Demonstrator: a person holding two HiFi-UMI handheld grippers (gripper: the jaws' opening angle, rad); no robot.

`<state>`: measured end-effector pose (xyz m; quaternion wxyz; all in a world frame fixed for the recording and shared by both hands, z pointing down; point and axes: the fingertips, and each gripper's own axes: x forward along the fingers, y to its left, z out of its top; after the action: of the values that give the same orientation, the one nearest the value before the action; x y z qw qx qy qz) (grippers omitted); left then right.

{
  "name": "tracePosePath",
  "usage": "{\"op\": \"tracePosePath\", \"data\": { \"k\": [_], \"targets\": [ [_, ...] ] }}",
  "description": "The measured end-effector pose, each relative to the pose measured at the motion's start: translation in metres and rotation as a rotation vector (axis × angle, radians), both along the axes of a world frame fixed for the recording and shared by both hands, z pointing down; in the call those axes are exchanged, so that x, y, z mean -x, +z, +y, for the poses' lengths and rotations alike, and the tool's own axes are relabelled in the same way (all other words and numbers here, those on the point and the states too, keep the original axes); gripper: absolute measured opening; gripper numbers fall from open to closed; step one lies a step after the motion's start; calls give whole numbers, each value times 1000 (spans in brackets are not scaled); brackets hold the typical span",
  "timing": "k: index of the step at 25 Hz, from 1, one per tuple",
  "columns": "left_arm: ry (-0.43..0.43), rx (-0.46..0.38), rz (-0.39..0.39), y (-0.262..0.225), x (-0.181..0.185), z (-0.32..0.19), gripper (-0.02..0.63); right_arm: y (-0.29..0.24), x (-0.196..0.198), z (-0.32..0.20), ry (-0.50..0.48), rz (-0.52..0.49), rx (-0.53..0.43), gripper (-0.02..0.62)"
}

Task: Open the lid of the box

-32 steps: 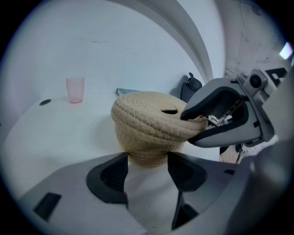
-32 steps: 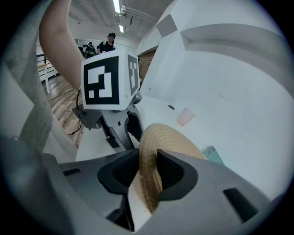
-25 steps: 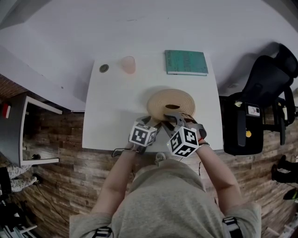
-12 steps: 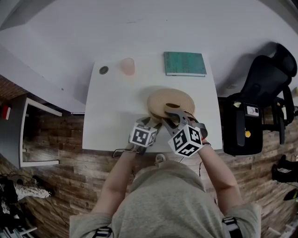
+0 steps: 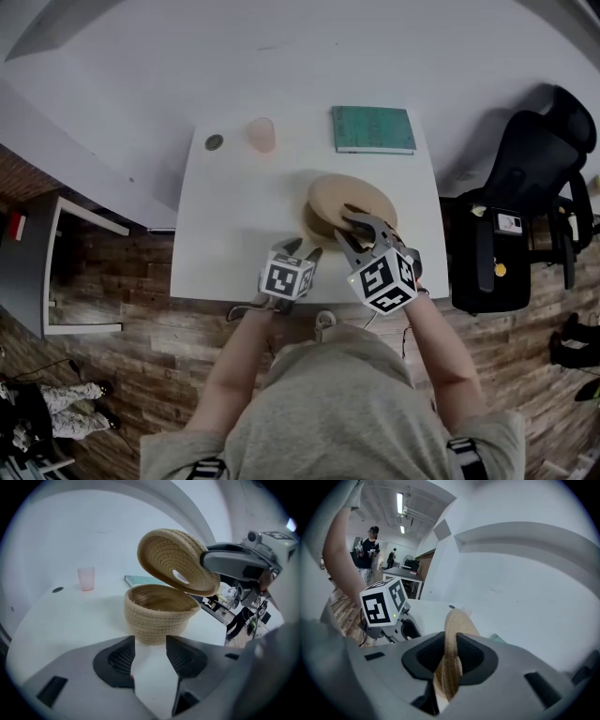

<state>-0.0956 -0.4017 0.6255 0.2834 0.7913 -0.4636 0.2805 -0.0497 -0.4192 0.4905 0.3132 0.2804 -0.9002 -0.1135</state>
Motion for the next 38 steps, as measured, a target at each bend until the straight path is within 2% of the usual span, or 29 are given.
{"op": "tracePosePath", "data": {
  "k": [9, 17, 24, 38],
  "targets": [
    [-32, -60, 21, -28, 2, 24, 144, -39, -40, 3, 198, -281, 26, 80],
    [-59, -117, 35, -55, -1, 58, 93, -56, -84, 30, 355, -510, 112, 80],
    [-112, -180, 59, -78, 3, 102, 49, -65, -99, 82, 403, -585, 96, 80],
    [-184, -250, 115, -110, -9, 239, 17, -68, -113, 232, 397, -686, 143, 80]
  ]
}}
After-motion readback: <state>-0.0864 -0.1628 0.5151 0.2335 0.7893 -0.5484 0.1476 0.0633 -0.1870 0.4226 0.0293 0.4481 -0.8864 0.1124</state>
